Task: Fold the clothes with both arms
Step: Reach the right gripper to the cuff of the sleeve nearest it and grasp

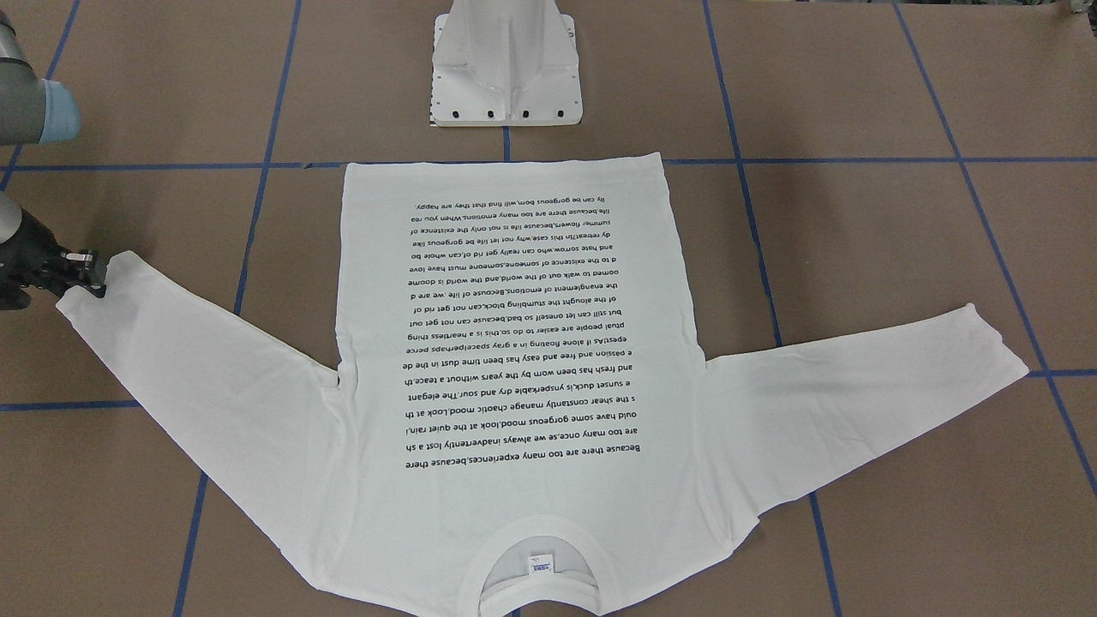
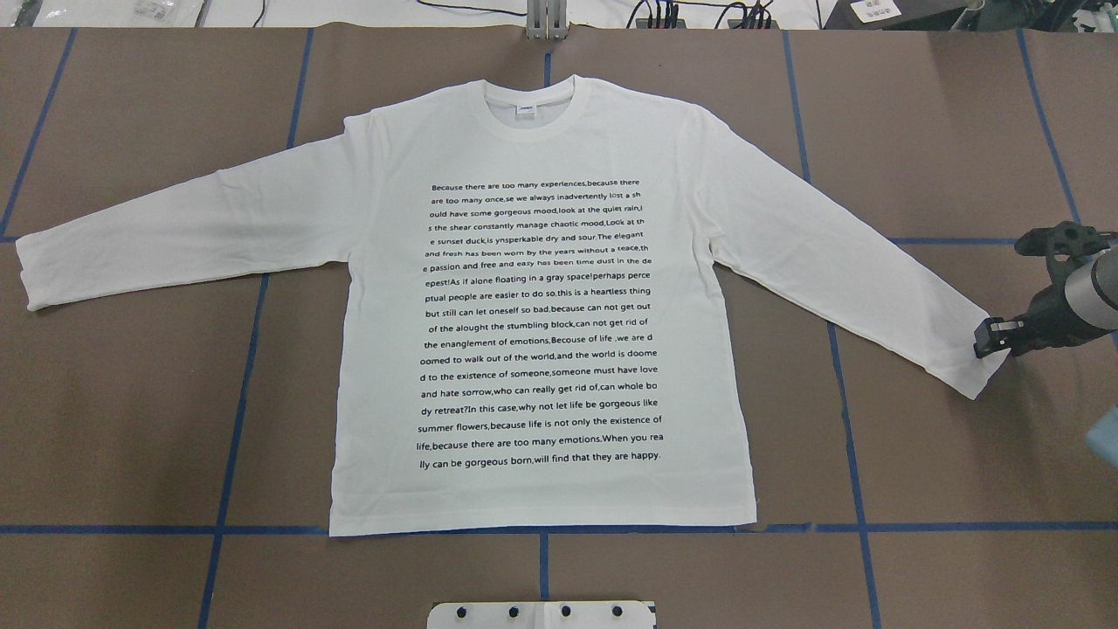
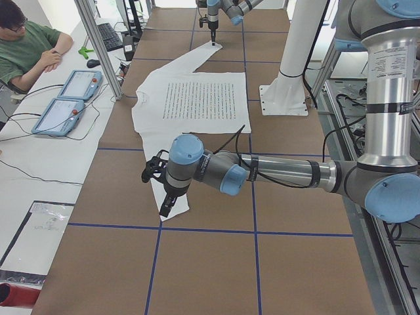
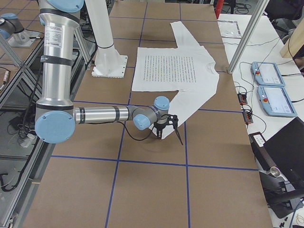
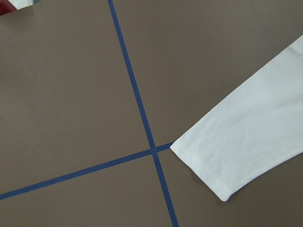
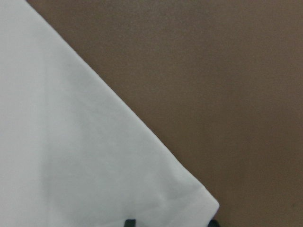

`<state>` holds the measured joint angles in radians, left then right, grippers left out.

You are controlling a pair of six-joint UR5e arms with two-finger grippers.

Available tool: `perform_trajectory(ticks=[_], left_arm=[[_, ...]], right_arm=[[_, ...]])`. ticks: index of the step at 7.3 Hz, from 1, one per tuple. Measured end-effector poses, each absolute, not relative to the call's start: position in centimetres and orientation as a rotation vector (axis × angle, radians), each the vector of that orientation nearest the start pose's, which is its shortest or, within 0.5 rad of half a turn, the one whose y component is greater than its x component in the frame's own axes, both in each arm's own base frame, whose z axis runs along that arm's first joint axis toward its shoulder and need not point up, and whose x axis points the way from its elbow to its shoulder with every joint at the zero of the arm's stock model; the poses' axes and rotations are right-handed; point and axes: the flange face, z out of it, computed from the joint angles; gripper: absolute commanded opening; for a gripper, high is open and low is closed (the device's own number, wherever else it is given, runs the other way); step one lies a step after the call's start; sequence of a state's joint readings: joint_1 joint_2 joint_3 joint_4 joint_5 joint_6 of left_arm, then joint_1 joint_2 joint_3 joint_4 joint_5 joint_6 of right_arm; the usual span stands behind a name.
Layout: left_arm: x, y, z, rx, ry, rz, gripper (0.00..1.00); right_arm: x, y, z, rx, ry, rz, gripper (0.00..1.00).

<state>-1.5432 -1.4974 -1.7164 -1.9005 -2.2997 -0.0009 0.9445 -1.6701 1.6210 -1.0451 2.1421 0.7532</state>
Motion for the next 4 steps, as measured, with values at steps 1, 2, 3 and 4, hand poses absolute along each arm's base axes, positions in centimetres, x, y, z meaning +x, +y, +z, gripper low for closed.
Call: perform_trajectory(ticks=[1,2,3,4], left_arm=[[-5.4,-48.3,58.7,0.374,0.726,0.17,1.0],[-5.4,-48.3,58.6,0.374,0.726,0.168,1.0],[-5.4,-48.3,58.6,0.374,0.727,0.167,1.0],[-5.4,-48.3,58.6,0.374,0.727,0.166,1.0]], right_arm=[[-21.3,-43.4,63.1,0.005,-0.731,-0.012,0.18],[-21.0,-43.7,62.8,0.01,-0.737,-0.006,0.09],[-20.8,-43.9,62.5,0.016,-0.743,-0.002,0.0],[-20.6,-44.1,62.0,0.025,-0.75,0.0,0.0]])
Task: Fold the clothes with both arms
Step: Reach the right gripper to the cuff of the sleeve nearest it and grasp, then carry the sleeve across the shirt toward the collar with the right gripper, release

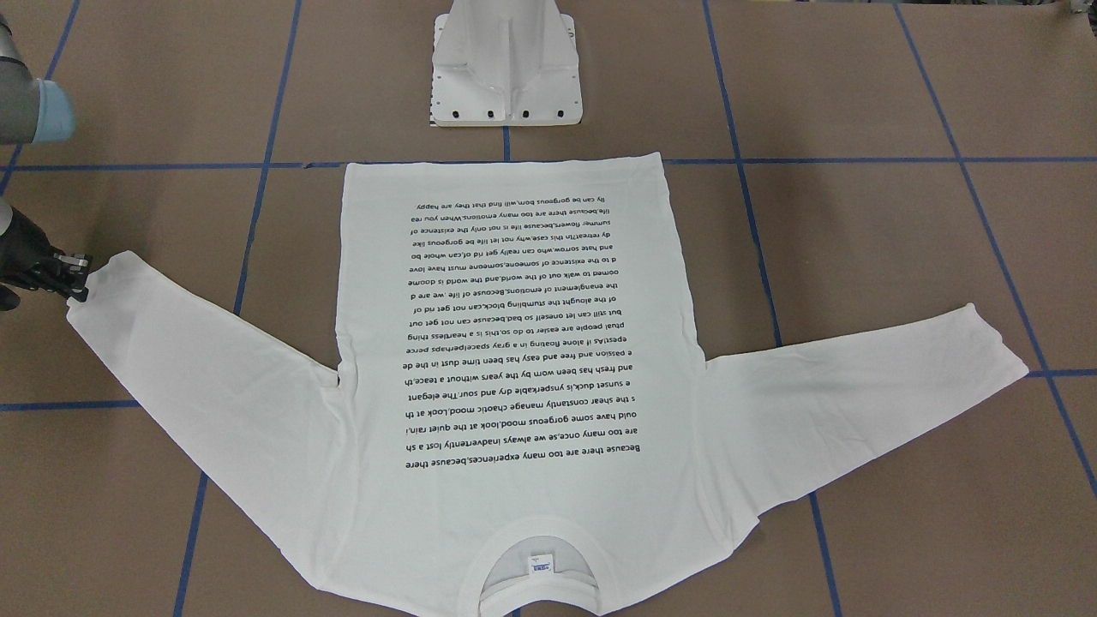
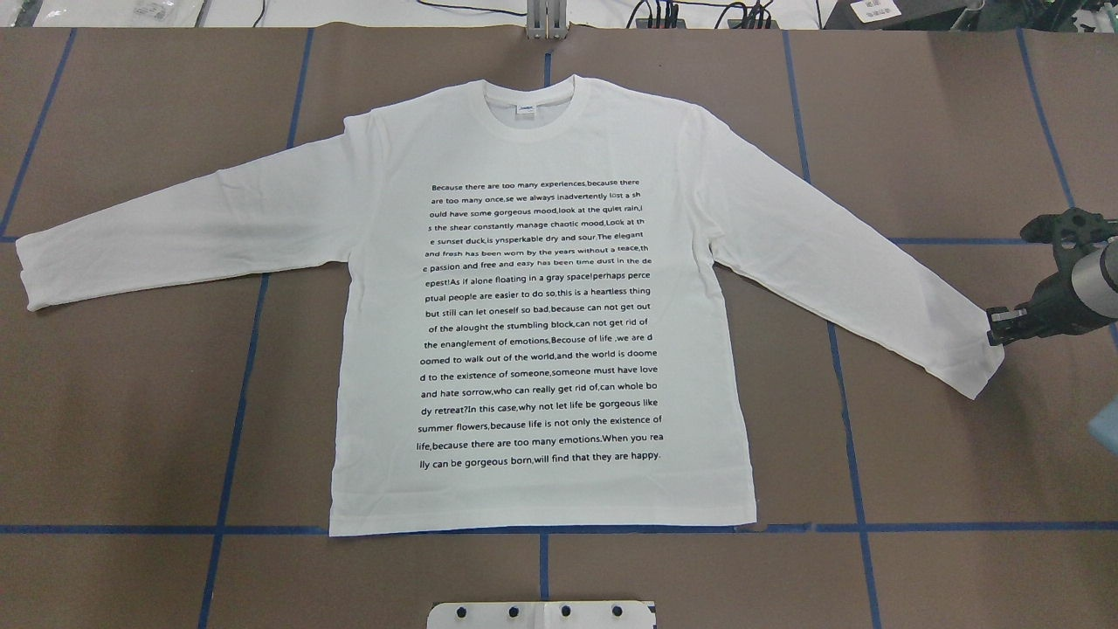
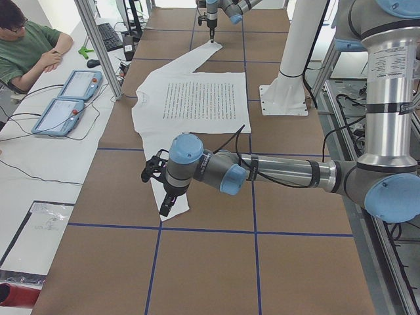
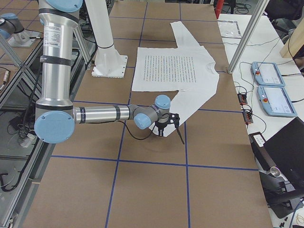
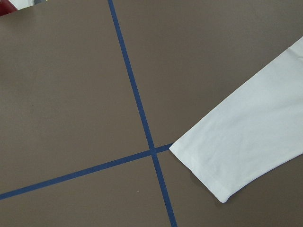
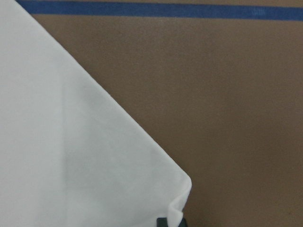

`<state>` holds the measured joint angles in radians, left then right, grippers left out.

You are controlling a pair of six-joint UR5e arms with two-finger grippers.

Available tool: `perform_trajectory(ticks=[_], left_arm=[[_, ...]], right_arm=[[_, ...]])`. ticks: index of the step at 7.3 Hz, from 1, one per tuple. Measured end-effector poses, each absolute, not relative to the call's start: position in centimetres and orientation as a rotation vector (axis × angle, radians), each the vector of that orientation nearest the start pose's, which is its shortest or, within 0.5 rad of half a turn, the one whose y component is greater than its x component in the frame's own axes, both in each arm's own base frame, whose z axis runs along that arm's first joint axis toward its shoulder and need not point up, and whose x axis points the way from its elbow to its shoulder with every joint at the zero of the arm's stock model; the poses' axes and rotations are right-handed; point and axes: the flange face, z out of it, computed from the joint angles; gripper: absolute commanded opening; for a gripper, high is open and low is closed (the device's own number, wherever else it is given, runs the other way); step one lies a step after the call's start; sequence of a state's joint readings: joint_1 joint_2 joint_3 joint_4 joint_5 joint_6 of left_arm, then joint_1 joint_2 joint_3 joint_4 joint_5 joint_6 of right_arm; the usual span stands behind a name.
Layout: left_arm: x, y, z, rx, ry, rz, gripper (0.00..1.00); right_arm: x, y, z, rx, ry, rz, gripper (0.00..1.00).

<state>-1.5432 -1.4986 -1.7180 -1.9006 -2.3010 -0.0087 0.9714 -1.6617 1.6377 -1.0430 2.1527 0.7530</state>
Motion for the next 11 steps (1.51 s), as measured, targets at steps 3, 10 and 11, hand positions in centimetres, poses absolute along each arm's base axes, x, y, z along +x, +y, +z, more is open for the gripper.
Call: perform_trajectory(ticks=[3,10,11], left_arm=[[-5.4,-48.3,58.7,0.372,0.727,0.163,1.0],[-5.3,-49.5,57.9,0.377,0.733,0.141,1.0],[-5.3,-49.6,58.1,0.372,0.733,0.14,1.0]], right_arm=[[-20.7,-44.8,56.7,0.092,-0.817,-0.008,0.0],[-30.1,-57.9,26.8,0.145,-1.206,0.196,0.0],[-31.3,-59.2,23.1,0.172,-1.236,0.18,0.0]])
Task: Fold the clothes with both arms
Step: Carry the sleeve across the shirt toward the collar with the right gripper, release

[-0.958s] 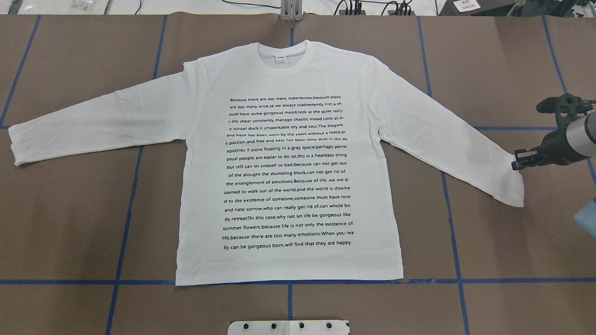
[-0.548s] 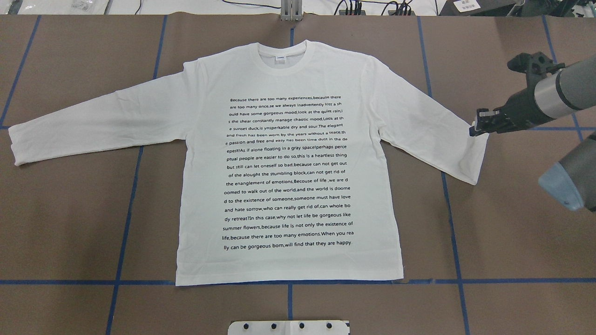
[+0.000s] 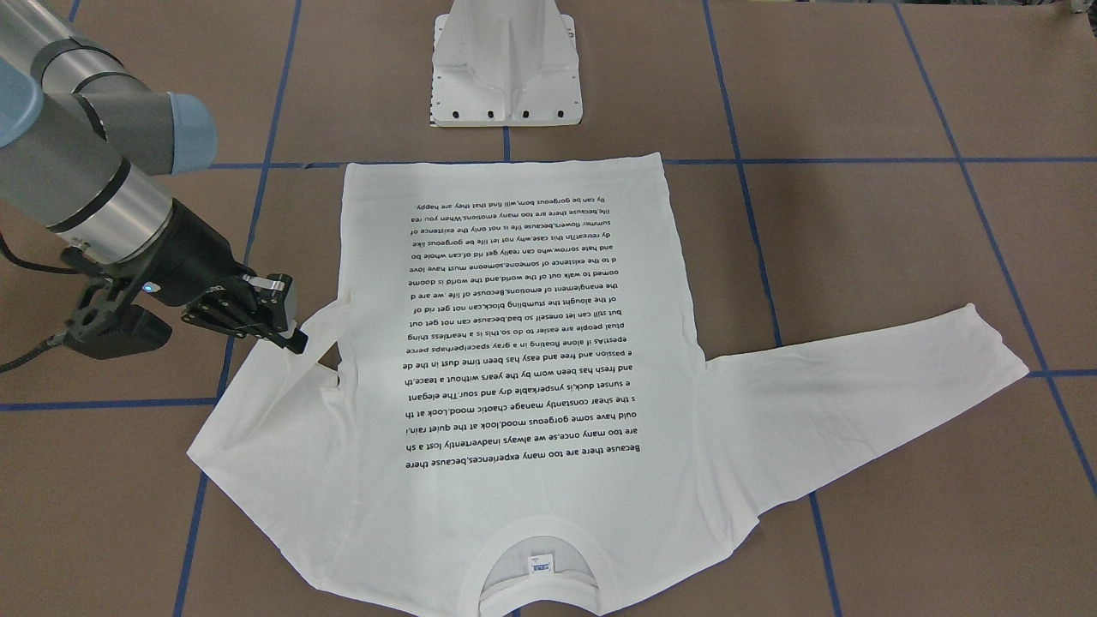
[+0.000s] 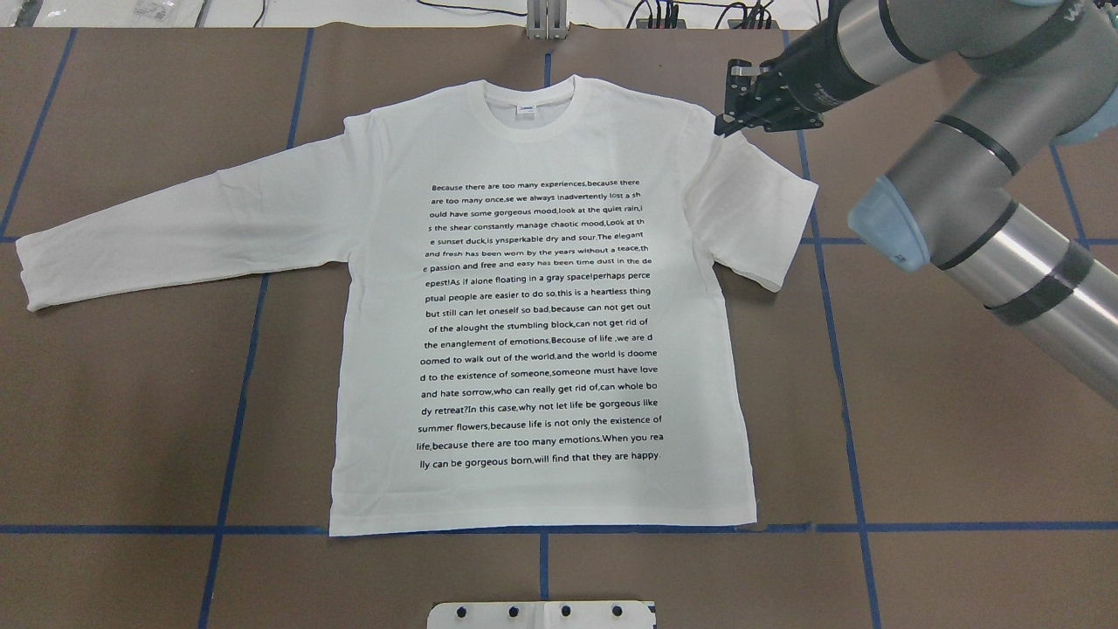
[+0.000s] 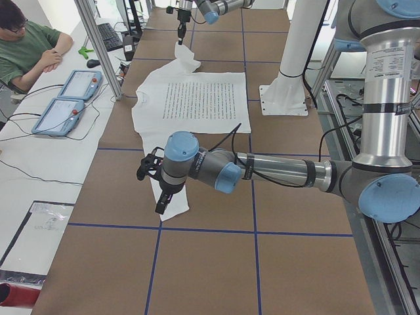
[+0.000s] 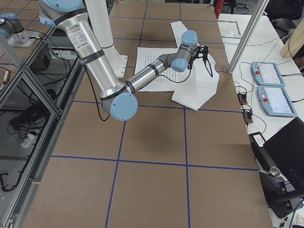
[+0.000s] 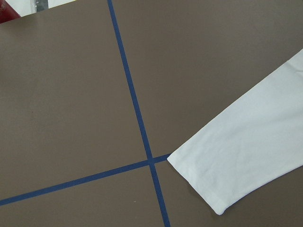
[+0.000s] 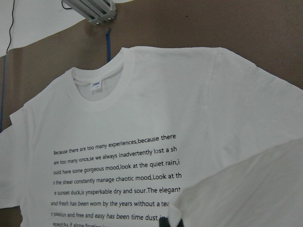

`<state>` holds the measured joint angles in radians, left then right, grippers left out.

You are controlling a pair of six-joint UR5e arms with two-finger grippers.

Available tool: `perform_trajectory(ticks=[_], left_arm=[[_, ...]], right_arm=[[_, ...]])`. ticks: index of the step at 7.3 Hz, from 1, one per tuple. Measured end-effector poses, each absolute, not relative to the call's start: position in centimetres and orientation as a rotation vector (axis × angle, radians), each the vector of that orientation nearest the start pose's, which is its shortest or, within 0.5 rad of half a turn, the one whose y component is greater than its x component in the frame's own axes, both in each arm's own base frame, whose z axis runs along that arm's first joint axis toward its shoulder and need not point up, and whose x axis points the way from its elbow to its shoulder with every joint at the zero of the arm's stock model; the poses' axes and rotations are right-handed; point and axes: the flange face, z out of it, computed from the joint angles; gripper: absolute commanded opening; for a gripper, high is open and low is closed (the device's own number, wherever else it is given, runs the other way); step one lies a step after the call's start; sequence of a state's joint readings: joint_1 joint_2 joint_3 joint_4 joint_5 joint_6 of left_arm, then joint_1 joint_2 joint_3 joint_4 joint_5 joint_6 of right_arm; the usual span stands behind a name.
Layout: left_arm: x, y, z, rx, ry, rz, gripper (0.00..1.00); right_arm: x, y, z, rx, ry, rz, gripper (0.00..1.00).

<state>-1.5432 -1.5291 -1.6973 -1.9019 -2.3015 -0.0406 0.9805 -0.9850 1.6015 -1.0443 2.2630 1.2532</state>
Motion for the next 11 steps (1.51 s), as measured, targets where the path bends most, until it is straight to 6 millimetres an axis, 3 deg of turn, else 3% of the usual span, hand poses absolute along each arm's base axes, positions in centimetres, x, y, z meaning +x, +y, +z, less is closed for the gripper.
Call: perform_trajectory(ticks=[3,5,7,8,11], left_arm=[[-5.3,-49.7,58.7,0.361,0.731,0.134,1.0],[-5.3,-49.7,59.0,0.356,0.729,0.13,1.0],[-5.4,-49.8,59.2,0.351,0.727,0.129,1.0],[-5.3,-49.8,59.5,0.347,0.727,0.128,1.0],[-5.3,-50.1,59.9,0.341,0.727,0.126,1.0]], right_arm=[[-36.3,-61.8,9.9,0.25,-1.318,0.114,0.0],[-41.9,-59.0,4.5,0.284,-1.347,0.069,0.0],[-47.7,-56.2,3.4,0.285,-1.336,0.052,0.0],[-50.8,-55.8,3.4,0.283,-1.309,0.059,0.0],[-59.0,-58.2,4.7,0.236,-1.183,0.089,0.0]])
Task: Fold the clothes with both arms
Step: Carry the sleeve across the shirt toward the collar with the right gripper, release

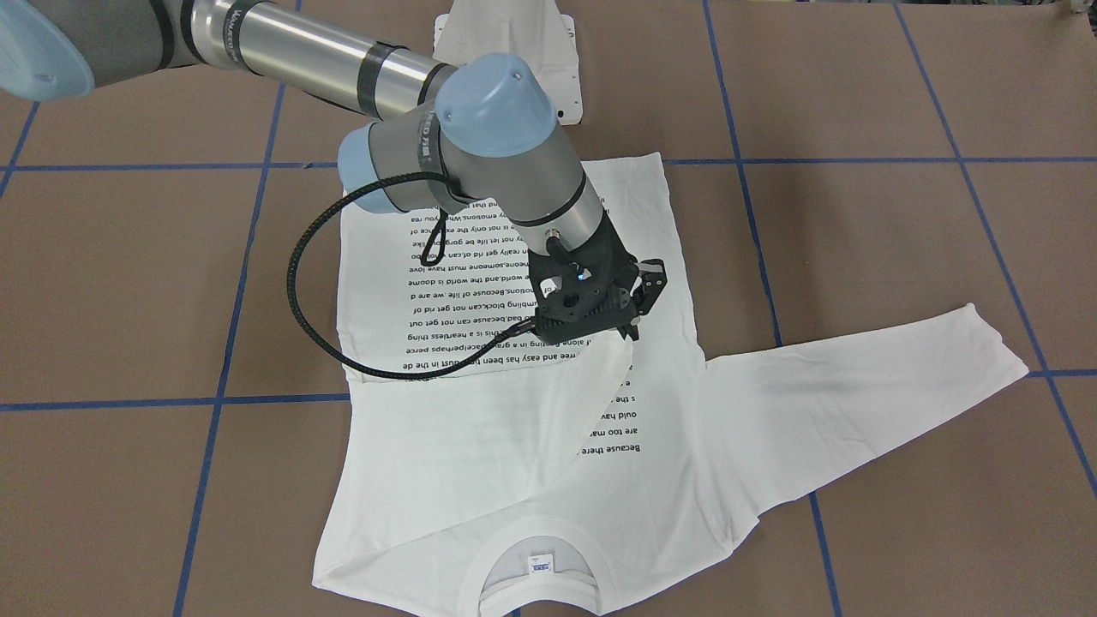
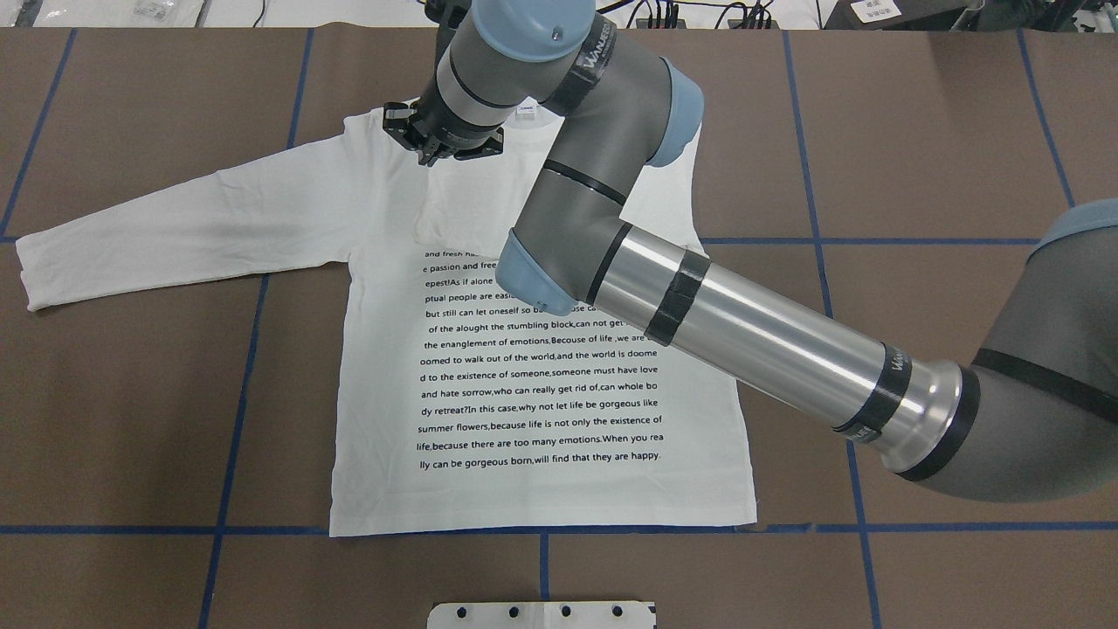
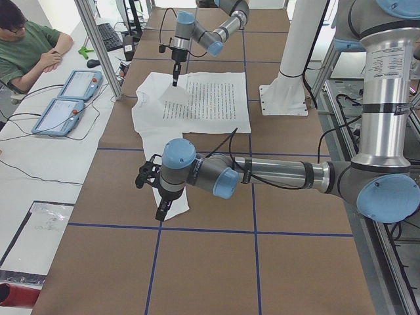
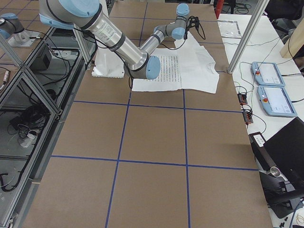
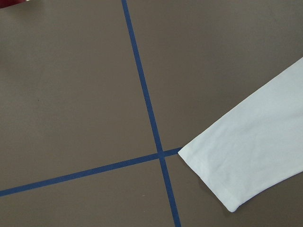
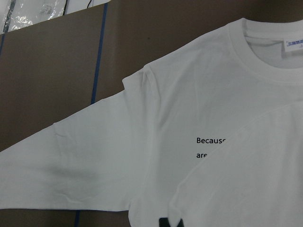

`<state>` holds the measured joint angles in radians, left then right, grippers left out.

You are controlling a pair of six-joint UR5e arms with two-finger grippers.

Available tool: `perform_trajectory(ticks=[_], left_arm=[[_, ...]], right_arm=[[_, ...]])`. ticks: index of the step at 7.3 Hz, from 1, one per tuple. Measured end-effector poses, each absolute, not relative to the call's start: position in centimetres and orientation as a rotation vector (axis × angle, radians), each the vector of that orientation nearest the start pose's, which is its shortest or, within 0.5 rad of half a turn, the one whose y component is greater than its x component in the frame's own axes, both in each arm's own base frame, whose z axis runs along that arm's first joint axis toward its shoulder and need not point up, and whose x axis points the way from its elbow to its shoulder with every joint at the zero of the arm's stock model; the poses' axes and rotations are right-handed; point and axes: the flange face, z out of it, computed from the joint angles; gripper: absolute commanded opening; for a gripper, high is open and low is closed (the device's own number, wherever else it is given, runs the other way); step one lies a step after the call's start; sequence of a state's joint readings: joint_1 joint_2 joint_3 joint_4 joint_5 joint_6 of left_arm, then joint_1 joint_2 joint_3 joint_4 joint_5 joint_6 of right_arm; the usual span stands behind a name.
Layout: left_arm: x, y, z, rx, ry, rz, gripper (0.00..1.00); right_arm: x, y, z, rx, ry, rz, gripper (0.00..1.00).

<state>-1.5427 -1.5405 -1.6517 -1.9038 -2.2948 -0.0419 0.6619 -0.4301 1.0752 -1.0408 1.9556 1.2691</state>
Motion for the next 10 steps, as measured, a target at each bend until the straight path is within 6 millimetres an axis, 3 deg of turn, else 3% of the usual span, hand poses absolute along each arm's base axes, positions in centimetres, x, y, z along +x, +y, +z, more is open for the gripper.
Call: perform_trajectory(ticks=[2,3,4,7,9,10], left_arm=[[-5.3,-50.7,60.6,0.34,0.727,0.127,1.0],[-5.3,-51.2,61.4,0.345,0.727,0.13,1.0],[-5.2,-51.6,62.3,0.352,0.726,0.132,1.0],[-5.2,-52.3,63.1,0.358,0.727,0.133,1.0],[-4.9,-52.6,62.9,0.364,0.726,0.142,1.0],[-3.6,-52.9,62.9,0.356,0.731,0.16,1.0]], right_arm=[[-64.5,-56.9,4.9,0.28,-1.105,0.108,0.04],[-66.1,-55.8,4.3,0.32,-1.094,0.115,0.37],[-67.1,-55.3,3.7,0.361,-1.103,0.122,0.99],[-68.4,-54.8,2.2,0.453,-1.125,0.156,0.99],[-68.1,-54.7,1.3,0.454,-1.141,0.175,1.0],[-67.5,-55.0,1.8,0.431,-1.138,0.187,1.0]])
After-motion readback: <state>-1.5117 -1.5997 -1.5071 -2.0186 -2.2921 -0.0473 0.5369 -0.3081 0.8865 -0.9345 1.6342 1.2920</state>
